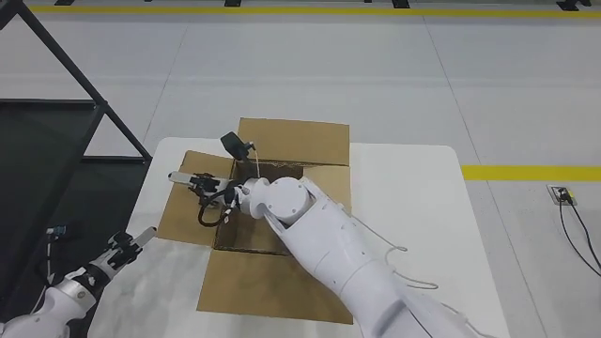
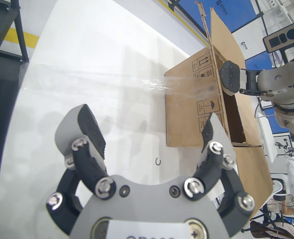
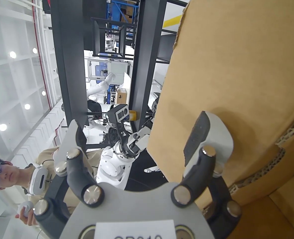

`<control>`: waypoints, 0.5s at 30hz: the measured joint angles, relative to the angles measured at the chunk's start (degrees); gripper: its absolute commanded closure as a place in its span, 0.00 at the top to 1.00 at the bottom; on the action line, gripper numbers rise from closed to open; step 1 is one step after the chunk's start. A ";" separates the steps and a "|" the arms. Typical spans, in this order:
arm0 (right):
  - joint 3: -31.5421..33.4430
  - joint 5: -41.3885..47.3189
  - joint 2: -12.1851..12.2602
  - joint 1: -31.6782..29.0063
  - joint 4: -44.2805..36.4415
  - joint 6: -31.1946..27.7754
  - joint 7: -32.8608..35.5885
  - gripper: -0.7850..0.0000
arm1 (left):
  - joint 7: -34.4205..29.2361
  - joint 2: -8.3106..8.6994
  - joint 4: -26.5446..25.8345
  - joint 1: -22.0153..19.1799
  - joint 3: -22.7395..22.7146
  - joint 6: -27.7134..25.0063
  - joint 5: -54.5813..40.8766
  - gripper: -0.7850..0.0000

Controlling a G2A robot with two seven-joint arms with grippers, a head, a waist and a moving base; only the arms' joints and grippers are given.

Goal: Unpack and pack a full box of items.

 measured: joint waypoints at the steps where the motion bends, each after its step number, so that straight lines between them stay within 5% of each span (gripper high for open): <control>1: -0.13 -0.34 -0.16 -0.01 0.03 0.15 -0.25 1.00 | 0.00 0.00 0.03 0.00 -0.02 -0.02 -0.04 1.00; 15: -1.77 -6.18 -2.04 -0.34 1.12 4.57 -6.34 1.00 | -0.83 0.12 0.77 -0.20 -0.59 -0.80 -1.68 1.00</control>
